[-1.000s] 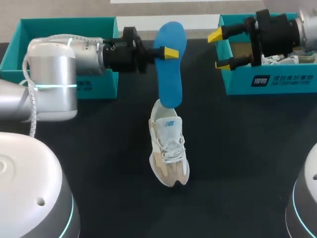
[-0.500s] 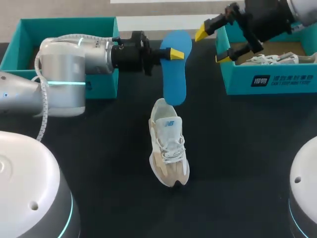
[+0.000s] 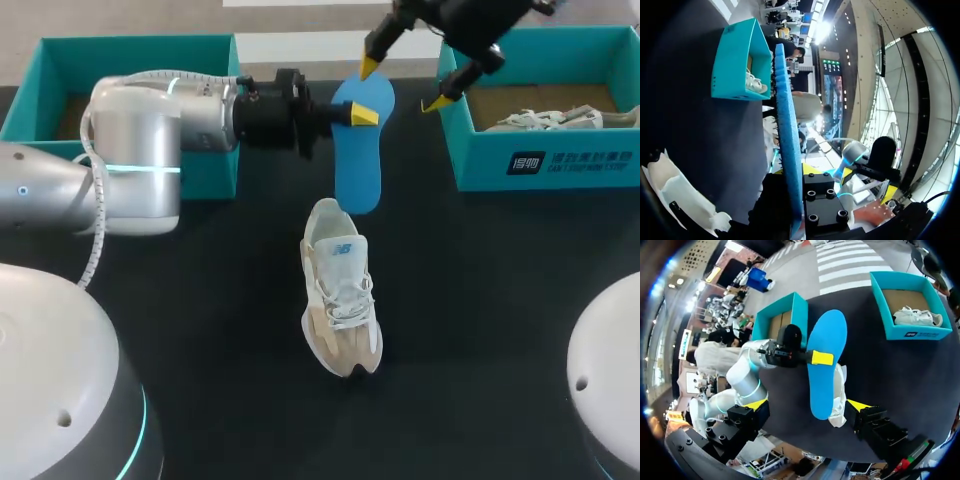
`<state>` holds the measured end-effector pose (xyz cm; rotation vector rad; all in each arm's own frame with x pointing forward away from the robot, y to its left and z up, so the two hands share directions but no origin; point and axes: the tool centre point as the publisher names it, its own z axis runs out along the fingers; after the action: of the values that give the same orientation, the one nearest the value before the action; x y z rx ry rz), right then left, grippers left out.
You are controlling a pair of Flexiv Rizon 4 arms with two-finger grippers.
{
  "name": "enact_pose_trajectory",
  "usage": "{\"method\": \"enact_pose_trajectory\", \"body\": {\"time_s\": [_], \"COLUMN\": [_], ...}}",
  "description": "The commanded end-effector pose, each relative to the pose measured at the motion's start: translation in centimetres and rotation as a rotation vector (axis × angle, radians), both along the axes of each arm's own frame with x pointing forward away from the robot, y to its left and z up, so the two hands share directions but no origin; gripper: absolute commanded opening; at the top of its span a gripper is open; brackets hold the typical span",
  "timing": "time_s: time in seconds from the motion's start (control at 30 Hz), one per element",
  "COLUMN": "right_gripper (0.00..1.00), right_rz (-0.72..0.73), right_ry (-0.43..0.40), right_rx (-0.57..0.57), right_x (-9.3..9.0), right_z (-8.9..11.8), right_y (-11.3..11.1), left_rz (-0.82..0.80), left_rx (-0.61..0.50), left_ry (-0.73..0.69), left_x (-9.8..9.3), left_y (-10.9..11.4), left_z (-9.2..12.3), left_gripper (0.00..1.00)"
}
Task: Take the shoe out of the shoebox, open the shoe tongue, remove and reinsert the insole, then place the shoe into the shoebox
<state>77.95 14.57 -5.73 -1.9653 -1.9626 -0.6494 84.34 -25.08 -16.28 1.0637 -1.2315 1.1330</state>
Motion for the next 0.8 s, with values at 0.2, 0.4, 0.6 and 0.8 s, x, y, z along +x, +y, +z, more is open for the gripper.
{"method": "enact_pose_trajectory", "body": {"time_s": [0.2, 0.4, 0.6, 0.8], "right_gripper": [1.0, 1.0, 1.0, 1.0], "right_rz": [-0.054, -0.084, -0.108, -0.11], "right_ry": [0.08, 0.087, 0.073, 0.06], "right_rx": [-0.706, -0.694, -0.645, -0.609], "right_x": [2.9, 3.2, 3.1, 3.2], "right_z": [-0.6, -1.1, -1.1, -1.0], "right_y": [2.3, 1.9, 1.6, 1.5], "left_rz": [0.002, 0.001, 0.001, 0.001], "left_rx": [0.01, 0.009, 0.009, 0.009], "left_ry": [0.034, 0.036, 0.036, 0.036], "left_x": [-1.0, -1.0, -1.0, -1.0], "left_y": [0.4, 0.4, 0.4, 0.4], "left_z": [0.2, 0.2, 0.2, 0.2], "left_gripper": [0.0, 0.0, 0.0, 0.0]}}
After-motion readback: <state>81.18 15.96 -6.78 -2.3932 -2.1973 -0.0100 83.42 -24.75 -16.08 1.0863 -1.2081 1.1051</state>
